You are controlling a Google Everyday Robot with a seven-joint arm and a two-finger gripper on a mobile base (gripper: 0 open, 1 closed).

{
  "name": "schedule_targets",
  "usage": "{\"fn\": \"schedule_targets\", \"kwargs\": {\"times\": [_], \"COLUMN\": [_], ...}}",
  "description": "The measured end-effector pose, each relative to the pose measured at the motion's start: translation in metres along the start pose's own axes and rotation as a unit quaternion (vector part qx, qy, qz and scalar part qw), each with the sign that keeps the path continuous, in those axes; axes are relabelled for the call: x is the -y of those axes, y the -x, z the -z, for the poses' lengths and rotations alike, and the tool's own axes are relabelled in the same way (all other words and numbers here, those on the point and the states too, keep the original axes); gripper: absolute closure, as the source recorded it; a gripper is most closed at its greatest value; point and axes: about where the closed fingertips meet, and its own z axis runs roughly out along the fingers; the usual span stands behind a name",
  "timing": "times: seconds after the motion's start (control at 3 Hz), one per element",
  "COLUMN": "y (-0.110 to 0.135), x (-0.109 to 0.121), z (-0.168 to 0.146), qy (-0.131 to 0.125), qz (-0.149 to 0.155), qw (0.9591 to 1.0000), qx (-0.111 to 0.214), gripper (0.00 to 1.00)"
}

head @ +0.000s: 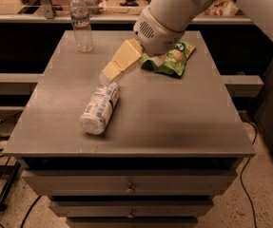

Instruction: Place blue plastic bottle upright

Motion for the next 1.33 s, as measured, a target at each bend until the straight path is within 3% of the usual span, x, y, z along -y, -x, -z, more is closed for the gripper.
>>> {"fn": "schedule_targets", "kwargs": {"times": [0.33,0.67,1.0,1.33], "y": [0.002,0.012,0.03,0.04], "x": [0.0,0.003,0.01,0.015], "z": [-0.001,-0.01,-0.027,-0.044], "qy": [0.0,-0.001,-0.011,-0.024], "qz": [-0.004,-0.034,-0.096,-0.137], "qw": [1.0,0.9994,0.9952,0.9902], "qx": [0.001,0.006,0.012,0.007], "gripper": [0.0,0.0,0.0,0.0]}}
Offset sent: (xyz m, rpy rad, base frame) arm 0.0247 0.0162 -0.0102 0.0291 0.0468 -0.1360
